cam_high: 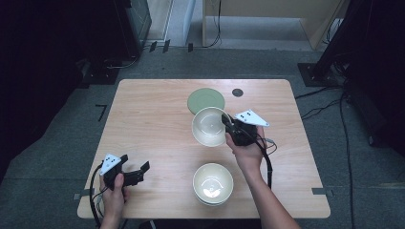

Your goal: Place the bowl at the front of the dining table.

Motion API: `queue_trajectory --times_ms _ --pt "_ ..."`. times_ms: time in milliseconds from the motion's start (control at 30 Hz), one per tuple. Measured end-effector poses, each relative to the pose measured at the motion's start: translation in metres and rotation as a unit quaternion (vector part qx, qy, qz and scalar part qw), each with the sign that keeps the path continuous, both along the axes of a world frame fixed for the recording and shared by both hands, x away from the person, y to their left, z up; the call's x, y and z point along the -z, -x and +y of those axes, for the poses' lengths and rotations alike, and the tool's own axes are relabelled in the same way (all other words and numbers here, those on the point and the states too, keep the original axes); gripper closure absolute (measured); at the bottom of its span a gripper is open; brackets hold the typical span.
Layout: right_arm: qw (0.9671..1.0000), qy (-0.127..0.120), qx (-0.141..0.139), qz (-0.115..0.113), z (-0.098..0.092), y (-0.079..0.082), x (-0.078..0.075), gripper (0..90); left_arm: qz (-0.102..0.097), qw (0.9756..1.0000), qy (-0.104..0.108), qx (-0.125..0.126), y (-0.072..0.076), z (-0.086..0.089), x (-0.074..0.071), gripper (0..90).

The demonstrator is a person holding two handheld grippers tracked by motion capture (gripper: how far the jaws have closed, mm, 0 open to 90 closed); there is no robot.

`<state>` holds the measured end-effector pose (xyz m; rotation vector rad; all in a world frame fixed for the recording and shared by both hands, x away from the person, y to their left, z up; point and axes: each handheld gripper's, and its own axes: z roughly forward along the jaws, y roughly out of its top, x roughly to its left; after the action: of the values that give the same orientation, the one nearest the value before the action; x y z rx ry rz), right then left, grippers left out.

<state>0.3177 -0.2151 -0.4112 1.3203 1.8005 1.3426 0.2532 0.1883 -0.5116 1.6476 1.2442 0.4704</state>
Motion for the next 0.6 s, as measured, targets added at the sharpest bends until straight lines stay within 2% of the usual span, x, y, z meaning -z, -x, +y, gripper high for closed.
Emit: queue_trajectory --times_ms 600 --pt "0.9998 0.012 0.012 0.007 0.010 -0.040 0.006 84.6 -0.002 1.0000 0.000 0.004 -0.001 -0.001 0.000 0.0"
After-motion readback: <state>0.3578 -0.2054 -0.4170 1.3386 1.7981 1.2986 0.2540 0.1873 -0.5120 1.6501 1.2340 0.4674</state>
